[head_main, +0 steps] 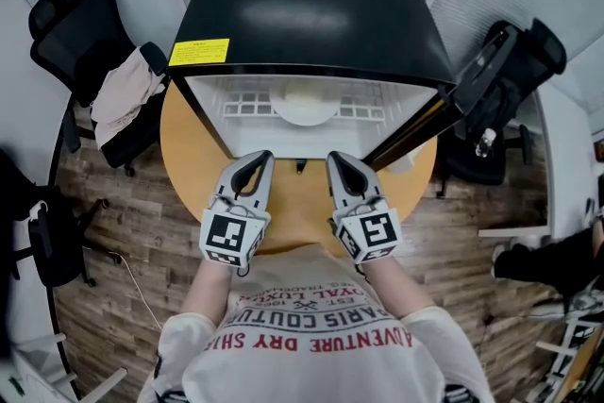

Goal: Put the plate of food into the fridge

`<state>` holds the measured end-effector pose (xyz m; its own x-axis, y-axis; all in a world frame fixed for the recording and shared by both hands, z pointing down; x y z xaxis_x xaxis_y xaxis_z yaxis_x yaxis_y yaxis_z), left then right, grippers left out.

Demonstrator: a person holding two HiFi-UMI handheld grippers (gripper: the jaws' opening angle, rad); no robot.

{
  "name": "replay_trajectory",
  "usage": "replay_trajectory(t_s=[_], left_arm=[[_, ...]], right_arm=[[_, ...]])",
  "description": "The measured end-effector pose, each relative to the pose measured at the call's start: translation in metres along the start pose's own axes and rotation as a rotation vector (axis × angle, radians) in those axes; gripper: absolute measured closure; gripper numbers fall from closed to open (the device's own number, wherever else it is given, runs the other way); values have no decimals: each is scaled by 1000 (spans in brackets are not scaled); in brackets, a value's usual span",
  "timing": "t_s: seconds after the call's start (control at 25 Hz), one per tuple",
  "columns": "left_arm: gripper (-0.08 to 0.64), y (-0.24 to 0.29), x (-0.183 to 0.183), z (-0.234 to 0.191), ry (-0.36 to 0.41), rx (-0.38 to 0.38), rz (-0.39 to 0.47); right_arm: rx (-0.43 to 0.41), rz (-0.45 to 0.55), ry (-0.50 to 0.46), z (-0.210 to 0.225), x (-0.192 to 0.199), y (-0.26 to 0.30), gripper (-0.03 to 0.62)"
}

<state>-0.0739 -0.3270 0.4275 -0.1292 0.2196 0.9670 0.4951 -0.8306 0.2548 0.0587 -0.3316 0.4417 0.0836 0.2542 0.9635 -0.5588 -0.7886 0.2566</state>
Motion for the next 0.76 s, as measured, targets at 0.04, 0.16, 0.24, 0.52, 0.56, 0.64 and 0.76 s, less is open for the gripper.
replay_trajectory(t_s=[0.04,0.16,0.24,0.52,0.56,0.64,0.76], left_arm=[[531,0,0,0,0,-2,0],[531,0,-2,2,1,-5,3],[531,0,-2,3,1,-6,6],[531,2,-2,7,1,-1,1],[531,2,-2,8,1,-1,0],[531,2,-2,8,-3,0,-1],[531,1,-2,8,-18,1,-4]], right_arm=[[-2,-3,1,0,0,0,563],[15,0,-13,1,0,-2,563],[37,11,-38,2,-1,-4,563],[48,15,-49,3,-3,-7,563],[46,16,-54,3,-3,-7,563],[42,16,-66,1,-3,-7,563],[43,17,-76,-1,-4,-8,563]])
Point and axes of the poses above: the fingertips, and each gripper's own axes: y forward along the fingers, z to its right, x out of its underside, the point moved 2 cm from there along -y, backward along the fingers, and after that the axes turned 9 degrees about -z, right-handed, at the moved point
